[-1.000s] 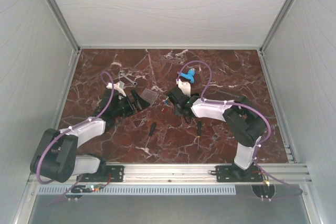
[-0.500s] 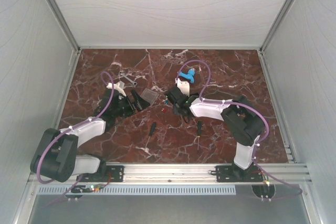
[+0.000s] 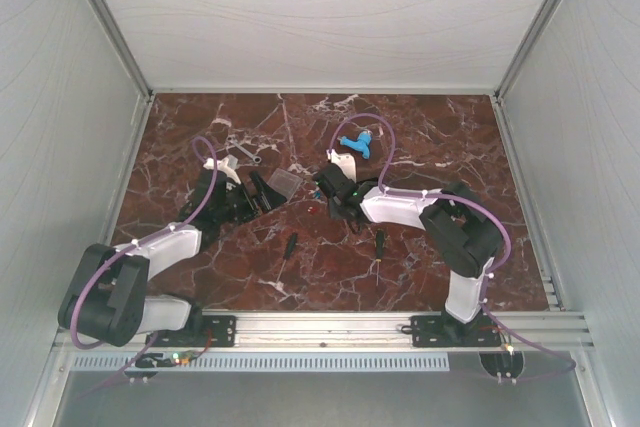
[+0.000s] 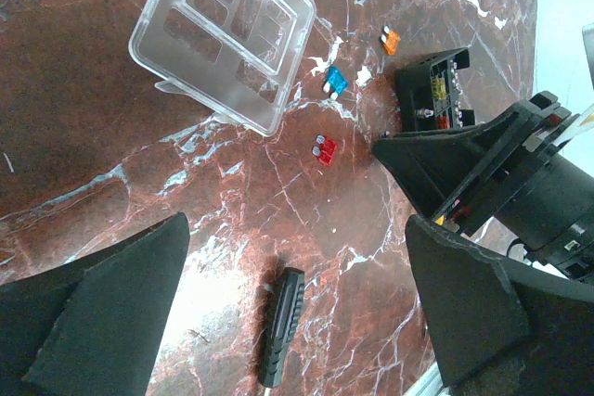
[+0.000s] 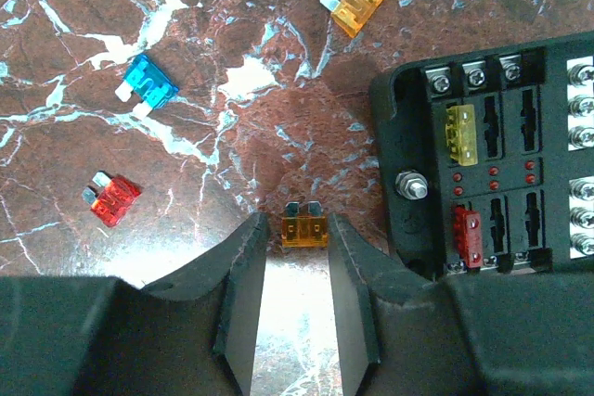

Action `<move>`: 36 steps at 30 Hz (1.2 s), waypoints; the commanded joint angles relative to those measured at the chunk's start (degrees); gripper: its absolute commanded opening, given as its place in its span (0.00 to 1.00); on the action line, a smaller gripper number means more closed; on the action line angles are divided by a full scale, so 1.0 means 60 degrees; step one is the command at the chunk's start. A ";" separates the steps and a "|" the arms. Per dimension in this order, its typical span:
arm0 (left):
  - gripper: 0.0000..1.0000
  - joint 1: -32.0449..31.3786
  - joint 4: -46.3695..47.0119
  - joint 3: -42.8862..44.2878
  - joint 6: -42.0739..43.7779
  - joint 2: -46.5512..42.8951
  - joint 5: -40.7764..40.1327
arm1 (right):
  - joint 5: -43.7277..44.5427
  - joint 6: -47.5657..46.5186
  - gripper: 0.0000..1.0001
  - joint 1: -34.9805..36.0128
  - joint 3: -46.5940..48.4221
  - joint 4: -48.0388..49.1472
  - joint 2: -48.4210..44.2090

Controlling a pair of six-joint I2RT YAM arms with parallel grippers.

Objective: Snap on the fuse box
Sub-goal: Pick up the fuse from the center of the board.

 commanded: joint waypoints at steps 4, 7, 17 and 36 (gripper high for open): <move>1.00 0.0021 0.0471 0.0090 -0.0034 0.0019 0.0140 | -0.0330 -0.0117 0.29 0.0062 -0.0067 -0.0493 0.0037; 1.00 0.0021 0.0468 0.0089 -0.0034 0.0002 0.0142 | -0.0122 0.0089 0.29 0.0061 -0.0036 -0.0792 0.0008; 1.00 0.0012 0.0489 0.0090 -0.0049 0.0004 0.0162 | -0.0200 0.0285 0.29 0.0061 -0.0189 -0.0938 -0.0165; 0.95 0.0021 0.0983 0.0059 -0.0282 -0.0057 0.1002 | -0.0984 -0.0687 0.17 0.0000 -0.0862 0.0353 -0.1017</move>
